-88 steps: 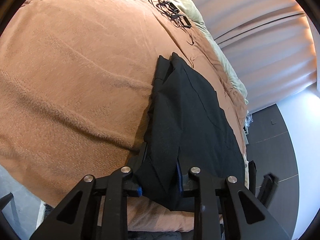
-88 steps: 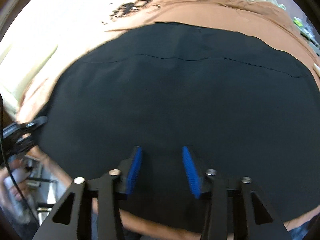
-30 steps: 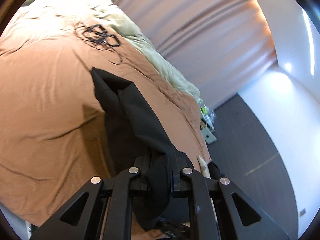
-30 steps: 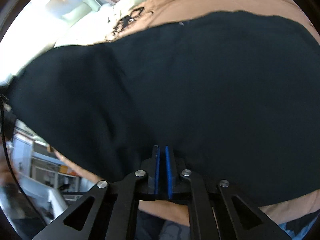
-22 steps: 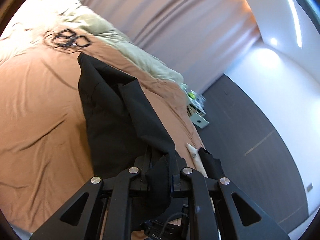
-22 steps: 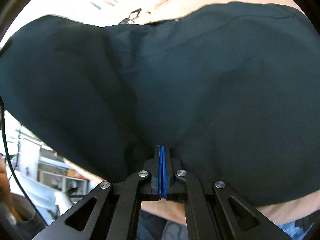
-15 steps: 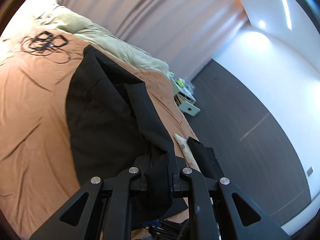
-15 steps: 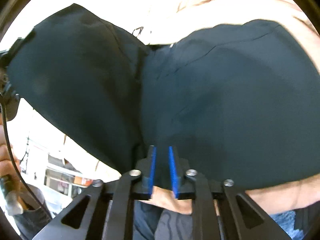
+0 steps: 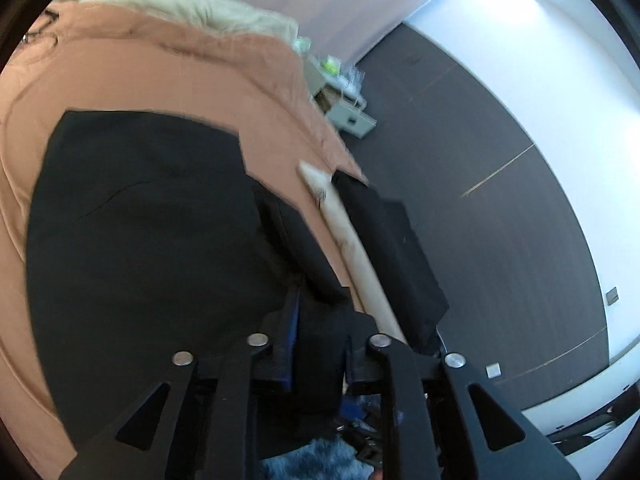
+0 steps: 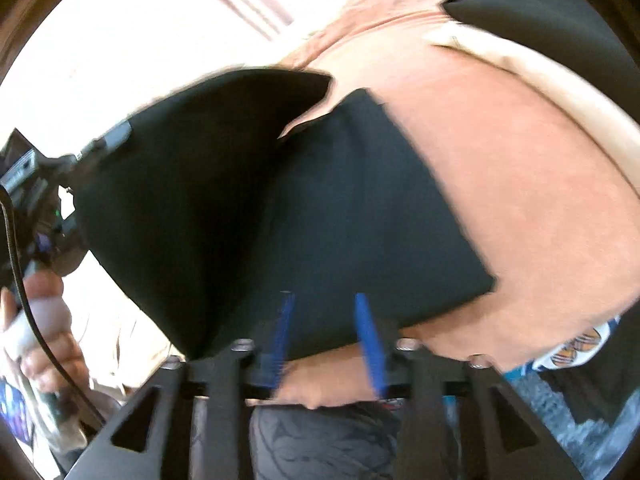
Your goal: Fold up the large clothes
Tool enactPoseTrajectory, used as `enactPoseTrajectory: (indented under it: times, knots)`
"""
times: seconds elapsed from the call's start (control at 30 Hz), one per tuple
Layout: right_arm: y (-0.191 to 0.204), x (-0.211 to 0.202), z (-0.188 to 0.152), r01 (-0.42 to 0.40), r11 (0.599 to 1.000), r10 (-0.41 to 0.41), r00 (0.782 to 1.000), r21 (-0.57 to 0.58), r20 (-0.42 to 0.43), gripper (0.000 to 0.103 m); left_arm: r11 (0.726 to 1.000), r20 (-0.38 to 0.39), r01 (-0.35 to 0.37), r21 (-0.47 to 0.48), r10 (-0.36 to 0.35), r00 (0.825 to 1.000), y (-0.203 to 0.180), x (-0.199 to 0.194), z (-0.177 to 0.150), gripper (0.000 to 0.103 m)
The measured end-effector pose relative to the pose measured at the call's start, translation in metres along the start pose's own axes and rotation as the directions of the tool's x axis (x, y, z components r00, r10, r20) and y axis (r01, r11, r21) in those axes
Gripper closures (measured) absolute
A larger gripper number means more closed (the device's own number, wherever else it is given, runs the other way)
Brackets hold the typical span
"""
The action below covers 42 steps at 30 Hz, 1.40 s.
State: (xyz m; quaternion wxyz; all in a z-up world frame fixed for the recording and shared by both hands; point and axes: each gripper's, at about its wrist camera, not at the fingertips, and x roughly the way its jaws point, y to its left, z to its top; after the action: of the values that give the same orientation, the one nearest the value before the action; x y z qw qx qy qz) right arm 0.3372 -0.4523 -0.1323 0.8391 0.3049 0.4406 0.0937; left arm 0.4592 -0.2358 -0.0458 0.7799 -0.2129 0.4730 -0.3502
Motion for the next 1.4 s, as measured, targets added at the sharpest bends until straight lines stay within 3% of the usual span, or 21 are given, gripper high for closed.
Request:
enactPoseTrajectory:
  times: [0.07,0.1,0.13,0.17,0.23,0.37,0.5,0.53,0.6,0.63,0.67,0.83,1.2,1.27,1.3,1.37,1.4]
  knots:
    - [-0.011,-0.008,-0.002,-0.022,0.999,0.021,1.000,0.033,0.021,0.035,0.999,-0.032,0.038,-0.016,-0.038,0.999,0.004,0.003,-0.003,0.063]
    - [-0.013,-0.009,-0.001,-0.033,0.999,0.032,0.999,0.041,0.027,0.029,0.998,-0.034,0.063,-0.024,-0.064,0.997,0.008,-0.001,-0.006,0.058]
    - [-0.014,-0.010,-0.001,-0.047,0.998,0.045,0.998,0.047,0.039,0.021,0.998,-0.025,0.059,-0.027,-0.059,0.998,0.011,-0.006,-0.006,0.044]
    - [-0.014,-0.010,0.000,-0.056,0.997,0.054,0.998,0.047,0.044,0.020,0.999,-0.008,0.045,-0.031,-0.045,0.999,0.013,-0.013,-0.007,0.031]
    - [-0.012,-0.006,0.004,-0.093,0.994,0.091,0.995,0.051,0.044,0.020,0.999,0.054,0.012,-0.045,-0.010,0.999,0.024,-0.037,-0.009,0.027]
    - [-0.001,0.012,0.009,-0.116,0.993,0.115,0.993,0.039,0.021,0.020,0.994,0.110,-0.088,-0.069,0.095,0.989,0.048,-0.071,-0.010,0.027]
    - [-0.004,0.035,0.016,-0.132,0.989,0.132,0.991,0.065,-0.005,0.021,0.968,0.139,-0.230,-0.103,0.243,0.960,0.085,-0.101,-0.026,0.027]
    - [-0.002,0.037,0.015,-0.125,0.990,0.125,0.992,0.062,-0.002,0.026,0.961,0.136,-0.253,-0.115,0.268,0.954,0.093,-0.105,-0.029,0.027]
    - [0.002,0.047,0.019,-0.096,0.995,0.096,0.995,0.035,0.001,0.046,0.947,0.120,-0.289,-0.143,0.306,0.944,0.111,-0.109,-0.039,0.027]
    - [0.002,0.050,0.020,-0.094,0.995,0.095,0.996,0.035,-0.001,0.067,0.939,0.105,-0.303,-0.163,0.322,0.941,0.120,-0.107,-0.044,0.027]
    - [-0.001,0.052,0.021,-0.096,0.995,0.096,0.995,0.034,0.004,0.078,0.933,0.090,-0.312,-0.181,0.331,0.939,0.129,-0.108,-0.050,0.027]
    - [-0.008,0.038,0.021,-0.095,0.995,0.093,0.994,0.018,0.055,0.087,0.923,0.038,-0.318,-0.218,0.333,0.942,0.146,-0.084,-0.068,0.027]
    - [-0.054,0.016,0.025,-0.029,0.995,0.022,0.997,0.100,0.078,0.088,0.936,-0.057,-0.306,-0.175,0.301,0.952,0.132,-0.033,-0.089,0.032]
    - [-0.059,0.020,0.024,-0.018,0.995,0.014,0.999,0.098,0.041,0.075,0.936,-0.064,-0.308,-0.171,0.301,0.951,0.131,-0.030,-0.093,0.032]
    - [-0.058,0.020,0.024,-0.015,0.995,0.011,0.999,0.096,0.041,0.069,0.936,-0.065,-0.307,-0.173,0.301,0.952,0.131,-0.028,-0.095,0.032]
    - [-0.059,0.016,0.023,0.023,0.996,-0.028,0.998,0.083,0.058,0.048,0.936,-0.064,-0.304,-0.179,0.297,0.953,0.132,-0.029,-0.098,0.033]
    - [-0.060,0.013,0.023,0.050,0.995,-0.056,0.996,0.082,0.068,0.043,0.936,-0.063,-0.301,-0.185,0.294,0.954,0.132,-0.029,-0.100,0.033]
